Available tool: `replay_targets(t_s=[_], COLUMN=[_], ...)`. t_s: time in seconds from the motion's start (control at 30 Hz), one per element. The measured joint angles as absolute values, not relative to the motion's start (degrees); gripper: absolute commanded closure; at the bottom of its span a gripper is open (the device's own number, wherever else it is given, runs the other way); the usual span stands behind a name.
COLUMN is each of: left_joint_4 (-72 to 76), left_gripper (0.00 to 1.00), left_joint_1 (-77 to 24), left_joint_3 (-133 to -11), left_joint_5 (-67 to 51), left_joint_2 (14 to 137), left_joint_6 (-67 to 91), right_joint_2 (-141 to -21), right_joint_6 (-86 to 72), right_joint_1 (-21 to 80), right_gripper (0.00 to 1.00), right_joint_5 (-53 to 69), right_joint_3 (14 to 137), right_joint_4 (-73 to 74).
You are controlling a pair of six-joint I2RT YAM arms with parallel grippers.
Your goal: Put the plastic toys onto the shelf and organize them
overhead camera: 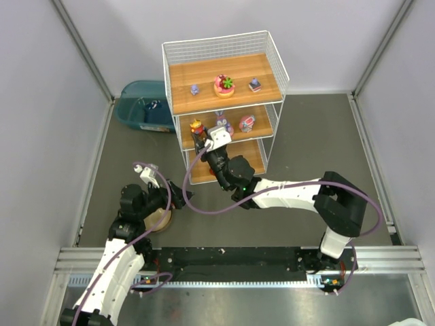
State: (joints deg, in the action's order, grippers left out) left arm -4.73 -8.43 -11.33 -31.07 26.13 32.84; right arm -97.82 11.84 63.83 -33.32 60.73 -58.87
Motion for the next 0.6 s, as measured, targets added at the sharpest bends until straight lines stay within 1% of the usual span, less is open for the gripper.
replay_targets(t_s=[0.23,0.6], left_joint_4=[-4.7,-4.7], left_gripper=[0.01,0.01], left_joint_1=[-8.4,-8.4], left_joint_3=[-11.3,-11.3], left_joint_5=[-31.1,-31.1], left_joint_2=[26.1,26.1], left_joint_6=[32.8,32.9], right_joint_2=[-100.9,-100.9], right_joint_6=[12.4,12.5], right_joint_1=[63.8,63.5], right_gripper=[1.0,1.0], right_joint_5=[-33.3,-33.4], right_joint_3=[60.7,60.7], right_joint_4=[-60.9,-61.8])
